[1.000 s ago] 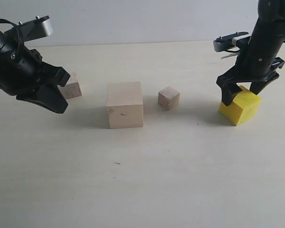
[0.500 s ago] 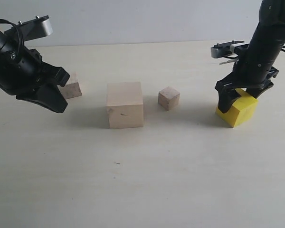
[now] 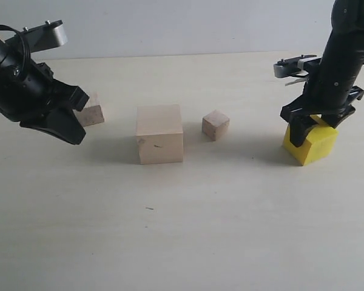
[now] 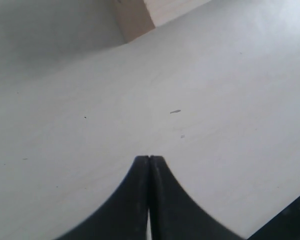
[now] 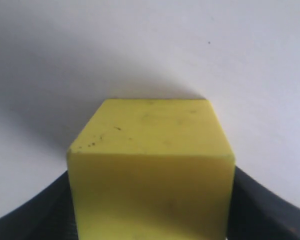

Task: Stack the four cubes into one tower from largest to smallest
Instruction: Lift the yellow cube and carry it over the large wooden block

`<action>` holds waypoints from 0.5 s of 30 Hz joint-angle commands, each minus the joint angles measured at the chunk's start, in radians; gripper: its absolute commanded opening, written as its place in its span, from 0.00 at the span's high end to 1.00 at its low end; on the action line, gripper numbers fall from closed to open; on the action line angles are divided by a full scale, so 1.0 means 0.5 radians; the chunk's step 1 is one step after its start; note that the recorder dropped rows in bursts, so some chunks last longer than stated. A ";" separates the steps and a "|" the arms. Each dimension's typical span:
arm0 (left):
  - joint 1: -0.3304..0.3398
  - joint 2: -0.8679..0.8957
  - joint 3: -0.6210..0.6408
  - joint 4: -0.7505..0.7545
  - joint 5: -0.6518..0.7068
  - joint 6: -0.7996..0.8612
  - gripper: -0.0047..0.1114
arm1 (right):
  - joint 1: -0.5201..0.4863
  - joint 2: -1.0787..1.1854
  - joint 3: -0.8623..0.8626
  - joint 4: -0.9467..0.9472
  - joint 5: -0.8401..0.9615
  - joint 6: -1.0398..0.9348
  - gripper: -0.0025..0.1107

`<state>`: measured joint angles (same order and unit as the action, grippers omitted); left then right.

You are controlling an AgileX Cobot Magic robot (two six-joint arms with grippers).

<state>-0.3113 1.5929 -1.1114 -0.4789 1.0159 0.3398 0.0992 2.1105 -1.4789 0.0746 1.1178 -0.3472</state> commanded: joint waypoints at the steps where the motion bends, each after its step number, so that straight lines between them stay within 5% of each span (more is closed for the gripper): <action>1: -0.010 -0.032 0.007 0.024 0.023 0.007 0.96 | -0.011 -0.170 -0.028 -0.006 0.031 0.018 0.98; 9: -0.010 -0.074 0.007 0.046 0.069 0.007 0.96 | 0.032 -0.425 -0.306 0.324 0.207 0.024 0.98; 15: -0.010 -0.138 0.007 0.059 0.065 -0.015 0.96 | 0.328 -0.432 -0.539 0.208 0.207 0.381 0.98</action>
<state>-0.3113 1.5464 -1.1114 -0.4567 1.0442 0.3422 0.1940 1.8993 -1.7070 0.2076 1.2109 -0.2308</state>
